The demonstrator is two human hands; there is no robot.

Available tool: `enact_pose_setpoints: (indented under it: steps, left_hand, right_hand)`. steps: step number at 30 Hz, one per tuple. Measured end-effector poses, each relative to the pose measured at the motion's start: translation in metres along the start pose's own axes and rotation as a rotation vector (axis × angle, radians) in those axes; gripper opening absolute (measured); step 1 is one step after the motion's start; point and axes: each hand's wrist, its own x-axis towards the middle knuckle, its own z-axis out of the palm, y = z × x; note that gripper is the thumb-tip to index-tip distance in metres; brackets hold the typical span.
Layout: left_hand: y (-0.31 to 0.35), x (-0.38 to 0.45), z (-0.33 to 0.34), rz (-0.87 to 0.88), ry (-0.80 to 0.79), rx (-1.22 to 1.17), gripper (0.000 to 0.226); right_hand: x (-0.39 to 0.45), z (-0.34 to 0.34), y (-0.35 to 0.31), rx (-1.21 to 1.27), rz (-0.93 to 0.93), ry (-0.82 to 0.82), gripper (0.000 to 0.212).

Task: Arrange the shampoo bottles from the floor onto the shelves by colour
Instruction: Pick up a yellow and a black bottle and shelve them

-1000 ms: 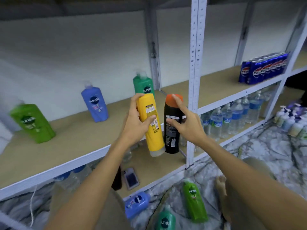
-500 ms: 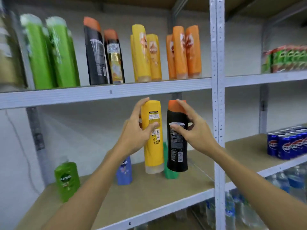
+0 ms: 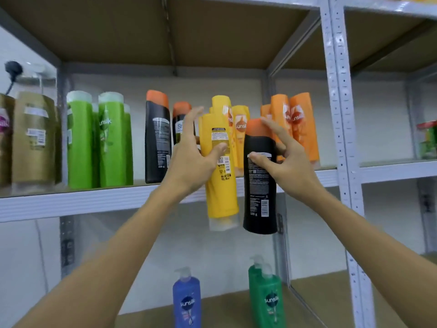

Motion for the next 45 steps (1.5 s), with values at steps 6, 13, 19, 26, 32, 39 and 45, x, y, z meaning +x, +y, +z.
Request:
enact_pose_setpoints:
  steps: [6,13,19,26,32,39,45]
  left_hand:
    - [0.005,0.070,-0.015,0.050,0.138,0.127,0.067]
    - [-0.008,0.111,-0.024,0.046,0.227,0.234,0.069]
    - [-0.035,0.097,-0.017,-0.007,0.209,0.247,0.072]
    - [-0.050,0.057,-0.009,0.061,0.153,0.340,0.079]
    - [-0.076,0.008,-0.004,0.002,0.065,0.376,0.092]
    - [-0.079,0.000,-0.005,0.047,0.098,0.327,0.099]
    - [-0.066,-0.004,0.006,0.118,0.154,0.275,0.093]
  right_hand:
    - [0.078,-0.008,-0.005,-0.025,-0.098,0.083,0.067]
    - [0.133,-0.002,0.003,-0.133,-0.097,0.154,0.069]
    - [0.122,0.019,0.036,-0.200,-0.053,0.162,0.070]
    - [0.085,0.042,0.053,-0.135,0.014,0.159,0.073]
    - [0.044,0.047,0.066,-0.153,0.054,0.172,0.075]
    - [0.030,0.039,0.066,-0.198,0.085,0.082,0.079]
    - [0.028,0.028,0.063,-0.122,0.074,0.100,0.077]
